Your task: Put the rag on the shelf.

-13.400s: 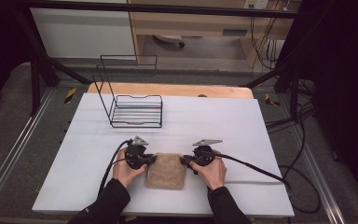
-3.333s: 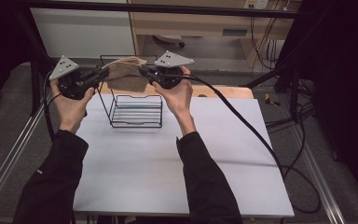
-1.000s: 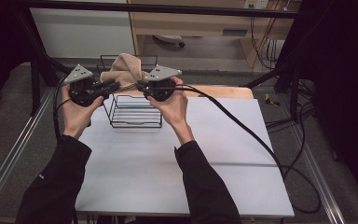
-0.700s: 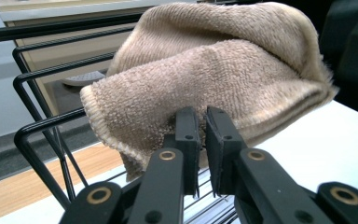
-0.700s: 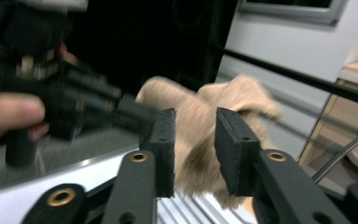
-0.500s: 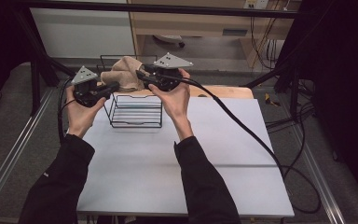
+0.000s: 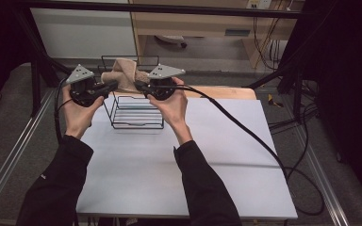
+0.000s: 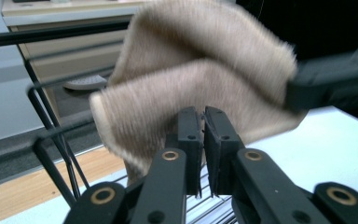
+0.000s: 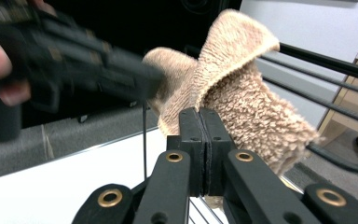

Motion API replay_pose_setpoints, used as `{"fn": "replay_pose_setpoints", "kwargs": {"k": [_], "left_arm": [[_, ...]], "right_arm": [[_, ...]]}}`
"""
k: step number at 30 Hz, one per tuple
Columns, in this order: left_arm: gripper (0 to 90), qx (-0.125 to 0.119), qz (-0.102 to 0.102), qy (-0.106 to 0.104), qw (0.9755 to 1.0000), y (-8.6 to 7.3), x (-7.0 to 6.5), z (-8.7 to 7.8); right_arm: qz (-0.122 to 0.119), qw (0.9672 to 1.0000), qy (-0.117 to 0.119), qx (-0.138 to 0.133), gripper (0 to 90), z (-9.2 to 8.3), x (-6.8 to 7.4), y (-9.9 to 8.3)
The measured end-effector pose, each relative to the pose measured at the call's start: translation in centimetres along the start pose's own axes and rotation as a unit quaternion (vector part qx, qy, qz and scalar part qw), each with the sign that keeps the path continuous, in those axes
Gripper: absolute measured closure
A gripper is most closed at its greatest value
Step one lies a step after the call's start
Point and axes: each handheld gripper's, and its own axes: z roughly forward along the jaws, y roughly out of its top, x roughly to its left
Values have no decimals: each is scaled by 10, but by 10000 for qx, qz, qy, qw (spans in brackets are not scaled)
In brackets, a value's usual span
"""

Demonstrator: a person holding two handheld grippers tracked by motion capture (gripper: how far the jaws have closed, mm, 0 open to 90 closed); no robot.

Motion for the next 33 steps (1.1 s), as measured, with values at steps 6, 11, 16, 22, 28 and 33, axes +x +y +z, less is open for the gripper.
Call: {"fn": "replay_pose_setpoints", "kwargs": {"k": [6, 11, 16, 22, 28, 33], "left_arm": [[772, -157, 0, -38, 9999, 24, -12, -6], [656, -122, -14, -65, 9999, 33, -24, 6], [633, 43, -19, 3, 10000, 32, -33, 25], [797, 230, 176, 398, 9988, 31, -37, 30], [873, 212, 0, 243, 9995, 26, -29, 20], [872, 143, -50, 202, 9997, 18, -24, 12]], "right_arm": [[-119, 9999, 2, 52, 892, 2, 1, -2], [-237, 9996, 15, 142, 889, 1, 3, -4], [-378, 9990, 30, 235, 883, 0, 3, -5], [-427, 9986, 67, 304, 850, -2, 4, -6], [-338, 9991, 40, 256, 786, -7, 2, -7], [-169, 9999, -21, -28, 802, -14, -2, -2]]}}
